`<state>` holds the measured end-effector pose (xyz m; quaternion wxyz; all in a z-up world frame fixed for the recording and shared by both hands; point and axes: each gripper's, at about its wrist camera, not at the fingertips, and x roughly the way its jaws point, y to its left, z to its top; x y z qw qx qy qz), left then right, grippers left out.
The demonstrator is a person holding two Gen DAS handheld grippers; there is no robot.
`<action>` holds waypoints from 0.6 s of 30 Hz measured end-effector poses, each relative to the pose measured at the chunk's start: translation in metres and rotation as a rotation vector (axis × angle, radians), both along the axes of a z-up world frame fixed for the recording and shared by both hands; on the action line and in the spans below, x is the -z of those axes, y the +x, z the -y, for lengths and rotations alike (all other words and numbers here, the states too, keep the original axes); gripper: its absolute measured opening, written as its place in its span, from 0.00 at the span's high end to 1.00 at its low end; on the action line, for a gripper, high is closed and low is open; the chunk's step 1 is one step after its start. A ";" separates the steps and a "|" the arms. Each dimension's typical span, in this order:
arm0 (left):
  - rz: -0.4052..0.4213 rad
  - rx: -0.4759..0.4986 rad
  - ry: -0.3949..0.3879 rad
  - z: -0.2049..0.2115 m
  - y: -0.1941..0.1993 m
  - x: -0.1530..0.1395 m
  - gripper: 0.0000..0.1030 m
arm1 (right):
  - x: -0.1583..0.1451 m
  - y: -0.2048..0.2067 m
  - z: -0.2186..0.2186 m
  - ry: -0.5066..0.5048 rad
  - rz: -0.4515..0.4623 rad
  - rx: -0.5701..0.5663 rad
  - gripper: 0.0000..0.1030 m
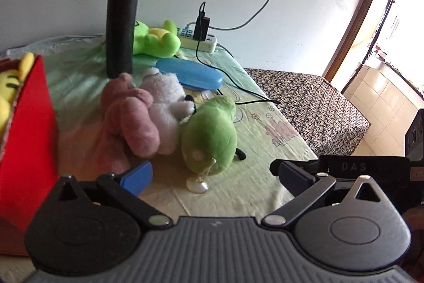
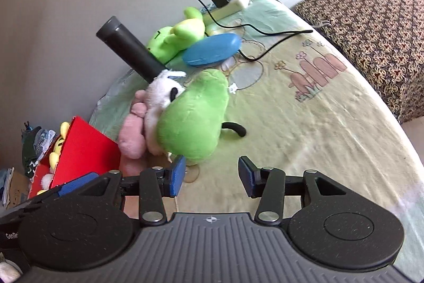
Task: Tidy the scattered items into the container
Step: 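Move the right tool over the bed toward the green-hooded doll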
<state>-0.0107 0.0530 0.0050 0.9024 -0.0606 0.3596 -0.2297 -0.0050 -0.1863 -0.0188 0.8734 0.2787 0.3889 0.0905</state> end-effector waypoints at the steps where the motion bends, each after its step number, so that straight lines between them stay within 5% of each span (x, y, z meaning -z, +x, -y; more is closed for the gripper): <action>1: -0.003 0.001 -0.002 0.006 0.006 0.003 0.02 | 0.002 0.003 0.006 0.012 -0.006 0.002 0.53; 11: -0.049 0.005 0.001 0.044 0.057 0.032 0.02 | 0.015 0.044 0.043 0.148 -0.006 0.009 0.53; 18: 0.071 0.149 0.071 0.080 0.035 0.020 0.02 | 0.021 0.065 0.061 0.186 0.022 0.005 0.53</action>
